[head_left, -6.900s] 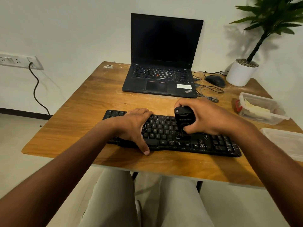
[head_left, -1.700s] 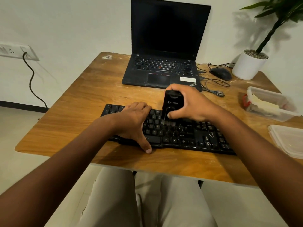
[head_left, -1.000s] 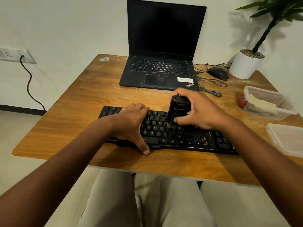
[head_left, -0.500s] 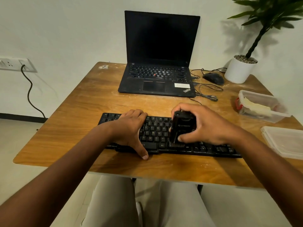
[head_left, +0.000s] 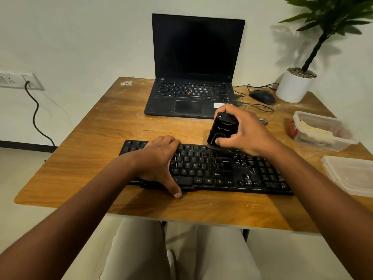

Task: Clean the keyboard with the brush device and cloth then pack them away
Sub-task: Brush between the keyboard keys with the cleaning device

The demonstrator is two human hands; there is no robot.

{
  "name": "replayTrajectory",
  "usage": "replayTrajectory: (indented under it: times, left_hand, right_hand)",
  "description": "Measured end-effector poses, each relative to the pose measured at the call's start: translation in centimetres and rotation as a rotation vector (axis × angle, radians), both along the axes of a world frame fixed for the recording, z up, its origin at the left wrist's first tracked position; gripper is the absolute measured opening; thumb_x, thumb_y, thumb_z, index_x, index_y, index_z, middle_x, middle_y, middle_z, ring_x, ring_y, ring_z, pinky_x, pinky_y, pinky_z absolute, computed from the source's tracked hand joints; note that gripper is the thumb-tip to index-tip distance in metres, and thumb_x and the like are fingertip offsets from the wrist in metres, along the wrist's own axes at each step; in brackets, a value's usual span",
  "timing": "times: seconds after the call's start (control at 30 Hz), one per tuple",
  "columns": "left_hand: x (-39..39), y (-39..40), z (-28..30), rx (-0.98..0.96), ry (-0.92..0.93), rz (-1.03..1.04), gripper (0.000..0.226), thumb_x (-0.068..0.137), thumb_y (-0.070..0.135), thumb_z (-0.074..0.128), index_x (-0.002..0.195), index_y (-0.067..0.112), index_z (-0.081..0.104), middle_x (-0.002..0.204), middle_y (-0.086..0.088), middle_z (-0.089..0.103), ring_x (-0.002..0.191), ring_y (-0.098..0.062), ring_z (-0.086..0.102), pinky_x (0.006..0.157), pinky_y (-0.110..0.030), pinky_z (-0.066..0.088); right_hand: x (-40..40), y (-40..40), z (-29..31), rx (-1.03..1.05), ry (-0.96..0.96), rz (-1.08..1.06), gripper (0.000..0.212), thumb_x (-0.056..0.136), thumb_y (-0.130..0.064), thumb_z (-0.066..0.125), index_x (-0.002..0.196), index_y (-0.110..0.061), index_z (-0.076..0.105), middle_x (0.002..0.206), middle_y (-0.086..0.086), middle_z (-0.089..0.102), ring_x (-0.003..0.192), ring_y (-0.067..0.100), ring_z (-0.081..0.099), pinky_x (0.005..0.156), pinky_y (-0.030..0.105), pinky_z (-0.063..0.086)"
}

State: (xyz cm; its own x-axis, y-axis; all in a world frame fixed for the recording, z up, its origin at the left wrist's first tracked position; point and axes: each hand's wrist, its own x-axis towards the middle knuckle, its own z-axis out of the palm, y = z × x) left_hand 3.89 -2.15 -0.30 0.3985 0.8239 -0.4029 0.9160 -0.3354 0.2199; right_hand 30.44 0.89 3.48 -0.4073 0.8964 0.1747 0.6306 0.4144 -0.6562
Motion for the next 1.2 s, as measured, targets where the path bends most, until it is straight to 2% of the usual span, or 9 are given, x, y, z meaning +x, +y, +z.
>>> replayTrajectory:
  times: [0.13, 0.27, 0.37, 0.47, 0.7, 0.8, 0.97, 1.13, 1.2]
  left_hand:
    - [0.1, -0.1, 0.1, 0.007, -0.004, 0.002, 0.154, 0.053, 0.075, 0.088, 0.165, 0.02, -0.002, 0.168, 0.002, 0.005, 0.156, -0.025, 0.003, 0.129, -0.044, 0.007]
    - [0.1, -0.1, 0.2, 0.0, 0.0, 0.008, 0.154, 0.053, 0.075, 0.088, 0.165, 0.021, -0.004, 0.169, 0.003, 0.003, 0.156, -0.024, 0.001, 0.129, -0.044, 0.007]
    - [0.2, -0.2, 0.3, 0.001, 0.009, 0.004, 0.153, 0.054, 0.074, 0.088, 0.165, 0.02, -0.002, 0.169, 0.002, 0.004, 0.156, -0.024, 0.002, 0.129, -0.044, 0.007]
    - [0.3, -0.2, 0.4, 0.004, 0.011, 0.004, 0.153, 0.054, 0.074, 0.088, 0.165, 0.02, -0.002, 0.169, 0.002, 0.005, 0.156, -0.024, 0.003, 0.128, -0.043, 0.007]
    - [0.2, -0.3, 0.5, -0.001, 0.003, 0.009, 0.153, 0.055, 0.073, 0.088, 0.165, 0.02, -0.002, 0.169, 0.003, 0.004, 0.156, -0.024, 0.002, 0.128, -0.043, 0.006]
    - [0.2, -0.3, 0.6, -0.004, -0.004, 0.01, 0.152, 0.055, 0.072, 0.089, 0.165, 0.02, -0.002, 0.169, 0.003, 0.004, 0.156, -0.024, 0.002, 0.128, -0.043, 0.006]
    - [0.4, -0.3, 0.6, 0.003, 0.0, 0.011, 0.152, 0.055, 0.071, 0.089, 0.165, 0.019, -0.001, 0.169, 0.001, 0.006, 0.156, -0.024, 0.004, 0.127, -0.041, 0.007]
    - [0.3, -0.2, 0.4, 0.006, 0.0, 0.003, 0.152, 0.055, 0.072, 0.088, 0.165, 0.018, -0.002, 0.169, 0.001, 0.006, 0.156, -0.024, 0.004, 0.128, -0.043, 0.007]
    - [0.1, -0.1, 0.3, 0.012, -0.003, -0.002, 0.152, 0.054, 0.074, 0.087, 0.165, 0.019, 0.0, 0.167, 0.002, 0.008, 0.154, -0.023, 0.007, 0.127, -0.043, 0.009]
  right_hand:
    - [1.3, -4.0, 1.2, -0.117, 0.058, 0.093, 0.055, 0.071, -0.007, 0.089, 0.11, -0.034, 0.061, 0.105, -0.013, 0.067, 0.099, 0.005, 0.068, 0.079, 0.036, 0.063]
    - [1.9, -5.5, 0.5, -0.27, 0.005, 0.182, 0.055, 0.072, -0.007, 0.09, 0.11, -0.035, 0.062, 0.107, -0.014, 0.068, 0.1, 0.008, 0.068, 0.079, 0.032, 0.063]
    - [1.6, -4.0, 0.1, -0.232, -0.024, 0.12, 0.054, 0.071, -0.007, 0.089, 0.11, -0.033, 0.061, 0.103, -0.01, 0.067, 0.095, 0.003, 0.066, 0.073, 0.024, 0.061]
    - [1.1, -1.6, 0.0, -0.154, -0.061, 0.051, 0.056, 0.072, -0.009, 0.089, 0.113, -0.032, 0.059, 0.105, -0.011, 0.066, 0.093, 0.003, 0.065, 0.072, 0.023, 0.06]
    - [0.6, 0.2, -0.2, 0.014, -0.024, -0.002, 0.055, 0.073, -0.01, 0.089, 0.115, -0.029, 0.058, 0.107, -0.008, 0.067, 0.1, 0.01, 0.067, 0.083, 0.04, 0.062]
    - [1.1, -2.1, 0.6, -0.079, 0.037, 0.055, 0.056, 0.072, -0.008, 0.089, 0.114, -0.03, 0.06, 0.108, -0.008, 0.067, 0.1, 0.008, 0.067, 0.082, 0.039, 0.063]
    - [2.0, -5.0, 0.3, -0.308, -0.006, 0.208, 0.053, 0.072, -0.007, 0.09, 0.11, -0.033, 0.063, 0.107, -0.01, 0.069, 0.102, 0.009, 0.068, 0.083, 0.035, 0.063]
    - [1.5, -1.9, -0.2, -0.191, -0.035, 0.082, 0.056, 0.071, -0.007, 0.09, 0.112, -0.031, 0.061, 0.105, -0.009, 0.067, 0.096, 0.004, 0.067, 0.075, 0.027, 0.061]
    - [1.1, 0.0, -0.5, -0.147, -0.017, 0.034, 0.057, 0.071, -0.006, 0.089, 0.116, -0.028, 0.061, 0.108, -0.007, 0.067, 0.101, 0.01, 0.067, 0.082, 0.033, 0.062]
